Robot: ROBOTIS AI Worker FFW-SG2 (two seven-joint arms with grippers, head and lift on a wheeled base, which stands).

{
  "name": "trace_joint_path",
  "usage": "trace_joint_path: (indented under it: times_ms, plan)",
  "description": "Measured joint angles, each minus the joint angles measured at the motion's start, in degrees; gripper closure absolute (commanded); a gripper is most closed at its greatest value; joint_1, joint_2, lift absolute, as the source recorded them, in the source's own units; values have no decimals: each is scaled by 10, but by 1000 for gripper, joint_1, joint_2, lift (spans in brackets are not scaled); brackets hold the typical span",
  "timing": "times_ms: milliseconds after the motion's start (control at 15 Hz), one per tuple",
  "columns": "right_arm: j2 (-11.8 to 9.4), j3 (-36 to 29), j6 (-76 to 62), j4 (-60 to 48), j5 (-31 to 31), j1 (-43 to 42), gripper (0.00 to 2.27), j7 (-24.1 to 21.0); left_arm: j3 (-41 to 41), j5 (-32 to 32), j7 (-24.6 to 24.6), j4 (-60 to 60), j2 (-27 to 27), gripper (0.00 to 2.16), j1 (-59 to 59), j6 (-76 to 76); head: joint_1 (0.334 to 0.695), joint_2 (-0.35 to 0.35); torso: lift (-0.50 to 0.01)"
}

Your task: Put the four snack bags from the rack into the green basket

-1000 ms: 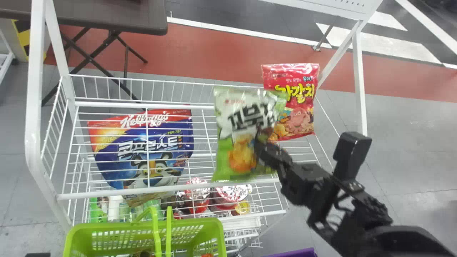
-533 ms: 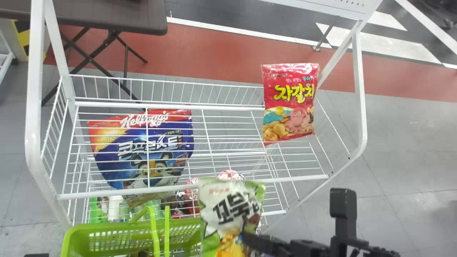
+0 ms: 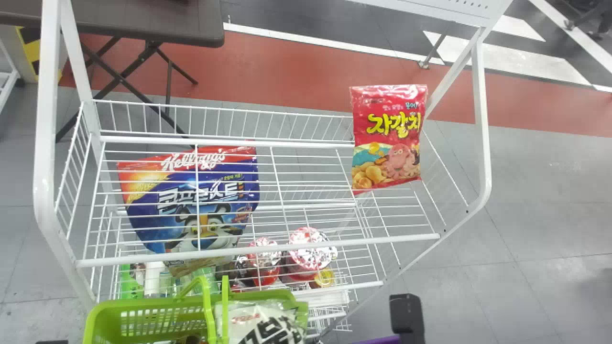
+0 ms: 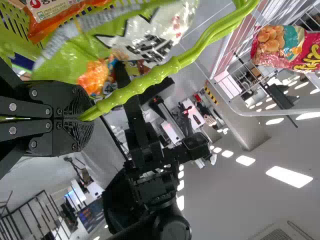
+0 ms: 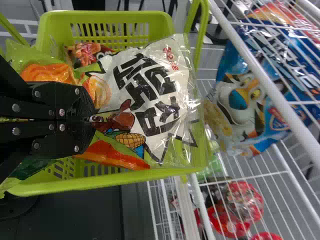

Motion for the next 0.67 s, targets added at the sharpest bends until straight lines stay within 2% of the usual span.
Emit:
trace_joint_path:
  times_ms: [200, 267, 333, 400, 467, 533, 667]
  plan:
    - [0, 52, -26, 9, 20, -1, 2209, -14, -2, 0, -2, -2, 0, 2027, 0, 0, 695, -350, -7]
    - [-1, 68, -36, 16, 31, -5, 2094, -22, -2, 0, -3, -2, 0, 2027, 0, 0, 695, -350, -7]
    - [-2, 84, -42, 28, 44, -13, 1851, -28, -2, 0, -4, -3, 1, 2027, 0, 0, 695, -350, -7]
    - [-3, 95, -48, 41, 53, -20, 1092, -30, -2, 0, -5, -3, 1, 2027, 1, 0, 695, -350, -7]
    - [-3, 99, -57, 50, 57, -25, 63, -30, -2, 0, -5, -3, 1, 2027, 1, 0, 695, -350, -7]
    - [-4, 100, -64, 55, 60, -26, -2, -30, -1, 0, -5, -3, 1, 2024, 1, 0, 695, -350, -7]
    - [-4, 92, -78, 56, 62, -26, 39, -30, -1, 0, -5, -3, 1, 2027, 1, 0, 695, -350, -7]
